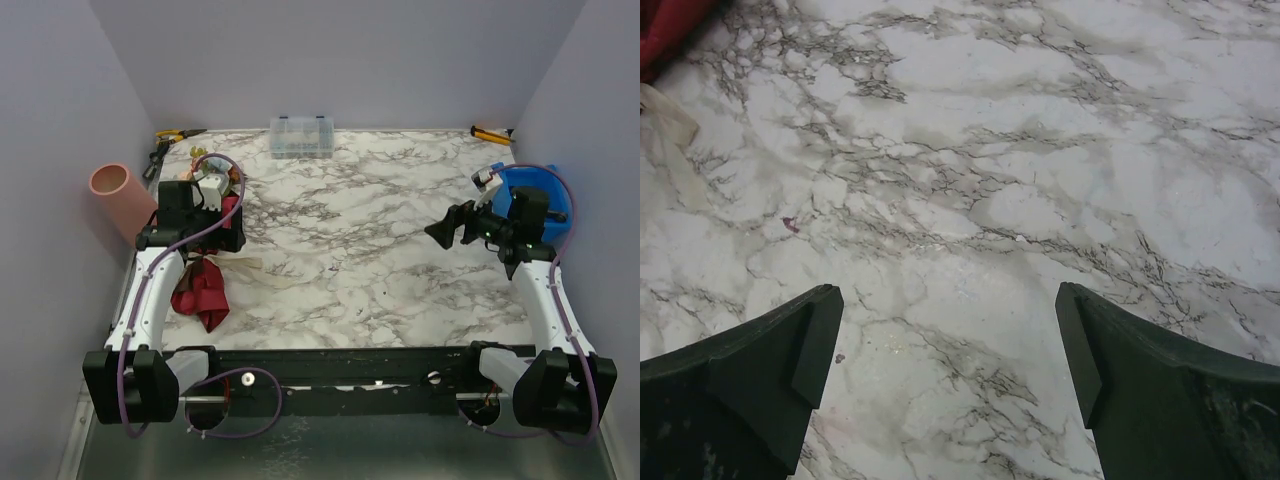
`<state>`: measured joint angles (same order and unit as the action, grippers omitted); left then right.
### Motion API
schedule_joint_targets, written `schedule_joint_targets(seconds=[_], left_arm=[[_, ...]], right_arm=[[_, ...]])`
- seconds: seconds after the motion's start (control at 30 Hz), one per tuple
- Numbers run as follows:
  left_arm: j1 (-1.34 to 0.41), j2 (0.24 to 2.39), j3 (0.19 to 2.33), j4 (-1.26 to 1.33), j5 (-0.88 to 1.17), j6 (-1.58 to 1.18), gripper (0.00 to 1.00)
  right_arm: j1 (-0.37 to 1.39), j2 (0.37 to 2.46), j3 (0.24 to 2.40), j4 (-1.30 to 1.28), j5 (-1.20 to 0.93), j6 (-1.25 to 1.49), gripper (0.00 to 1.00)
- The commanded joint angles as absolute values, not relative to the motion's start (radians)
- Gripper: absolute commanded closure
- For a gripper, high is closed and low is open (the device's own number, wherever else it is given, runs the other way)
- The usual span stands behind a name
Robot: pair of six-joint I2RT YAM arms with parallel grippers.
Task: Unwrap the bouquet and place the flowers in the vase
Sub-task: Move the vase to the center of the board.
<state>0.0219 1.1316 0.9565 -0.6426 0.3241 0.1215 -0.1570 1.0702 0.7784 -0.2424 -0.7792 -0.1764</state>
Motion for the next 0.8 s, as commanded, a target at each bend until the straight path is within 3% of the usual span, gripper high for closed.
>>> schedule_joint_targets(seconds=[0.0, 0.47, 0.77], left_arm=[[0.020, 1.164, 0.971, -0.652, 0.241, 0.118, 0.01], [0.066, 1.367, 0.959, -0.664, 0.088, 0.301, 0.01], [0.076, 1.540, 0.933, -0.608, 0.116, 0.266, 0.01]], right_arm=[[-0.158, 1.081, 0.759, -0.258, -0.824, -0.204, 0.00], [-0.157, 1.089, 0.761, -0.282, -0.851, -0.221, 0.00], [-0.158, 1.089, 0.764, -0.293, -0.870, -0.229, 0.00]])
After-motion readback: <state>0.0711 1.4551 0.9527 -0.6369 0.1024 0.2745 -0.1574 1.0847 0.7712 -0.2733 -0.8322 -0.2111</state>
